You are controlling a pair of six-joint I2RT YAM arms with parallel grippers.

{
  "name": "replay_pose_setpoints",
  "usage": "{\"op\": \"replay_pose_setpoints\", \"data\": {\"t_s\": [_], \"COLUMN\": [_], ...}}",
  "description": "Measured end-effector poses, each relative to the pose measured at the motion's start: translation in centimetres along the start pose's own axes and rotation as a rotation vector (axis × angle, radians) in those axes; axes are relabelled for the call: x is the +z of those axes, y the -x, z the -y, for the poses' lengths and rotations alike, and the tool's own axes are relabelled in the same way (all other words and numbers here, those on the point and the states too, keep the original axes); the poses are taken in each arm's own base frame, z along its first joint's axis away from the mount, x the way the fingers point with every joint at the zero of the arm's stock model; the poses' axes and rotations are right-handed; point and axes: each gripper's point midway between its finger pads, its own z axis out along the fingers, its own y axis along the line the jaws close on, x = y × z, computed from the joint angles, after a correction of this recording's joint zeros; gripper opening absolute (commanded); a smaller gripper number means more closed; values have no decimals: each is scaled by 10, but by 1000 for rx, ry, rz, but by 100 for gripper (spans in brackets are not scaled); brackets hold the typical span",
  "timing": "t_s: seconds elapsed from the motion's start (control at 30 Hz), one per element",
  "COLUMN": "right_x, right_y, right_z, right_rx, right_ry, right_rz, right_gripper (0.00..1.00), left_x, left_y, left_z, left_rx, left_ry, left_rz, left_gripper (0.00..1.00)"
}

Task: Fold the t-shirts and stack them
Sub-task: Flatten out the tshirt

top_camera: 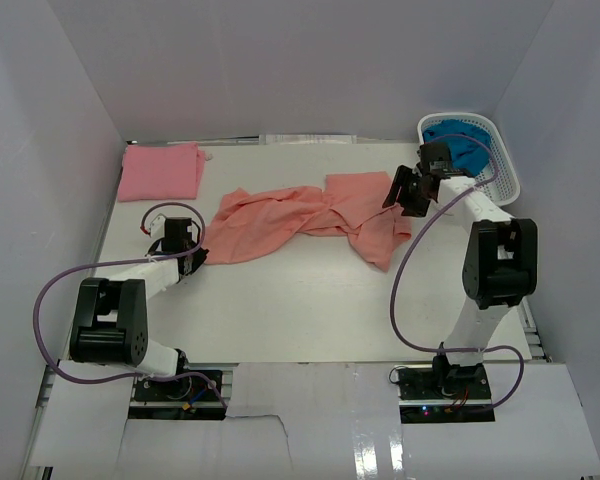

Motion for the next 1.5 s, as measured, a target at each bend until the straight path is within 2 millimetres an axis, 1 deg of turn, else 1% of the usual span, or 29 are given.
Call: {"op": "replay_pose_setpoints", "data": {"t_s": [0.2,0.27,0.33,0.4,0.53,0.7,0.87,0.9,0.97,1.0,1.07,1.13,1.17,1.33,1.43,1.47,1.5], "right_x": [21,31,42,52,69,75,76,77,80,82,86,87,88,92,92,92,92], "right_y": [47,56,60,57,45,41,42,42,41,40,37,38,39,41,42,42,42], "right_z": [4,5,8,12,21,23,23,24,26,27,30,29,30,29,30,30,30], "right_rx": [46,62,73,82,103,111,111,111,110,111,112,113,114,112,111,111,110], "right_ry": [-2,-2,-5,-12,-31,-36,-36,-38,-44,-46,-54,-53,-53,-48,-49,-52,-52], "right_rz": [59,63,60,45,1,-12,-4,-5,-7,-10,-21,-18,-17,-10,-8,-7,-7], "right_gripper": [62,61,61,61,60,59,57,54,52,48,47,45,40,35,29,21,19], "left_x": [2,4,6,6,7,7,7,7,7,7,7,7,7,7,7,7,7], "left_y": [1,2,3,4,5,5,5,5,5,5,5,5,5,5,5,5,5], "left_z": [2,4,6,6,7,8,8,8,8,8,8,8,8,8,8,8,8], "left_rx": [-1,-3,-3,-2,0,6,9,9,12,13,14,16,16,18,21,21,23], "left_ry": [-9,-16,-23,-29,-40,-45,-48,-48,-48,-48,-48,-49,-49,-49,-50,-50,-50], "left_rz": [5,10,17,22,32,33,33,33,32,32,32,32,32,32,32,32,33], "left_gripper": [0,0,0,0,0,0,0,0,0,0,0,0,0,0,0,0,0]}}
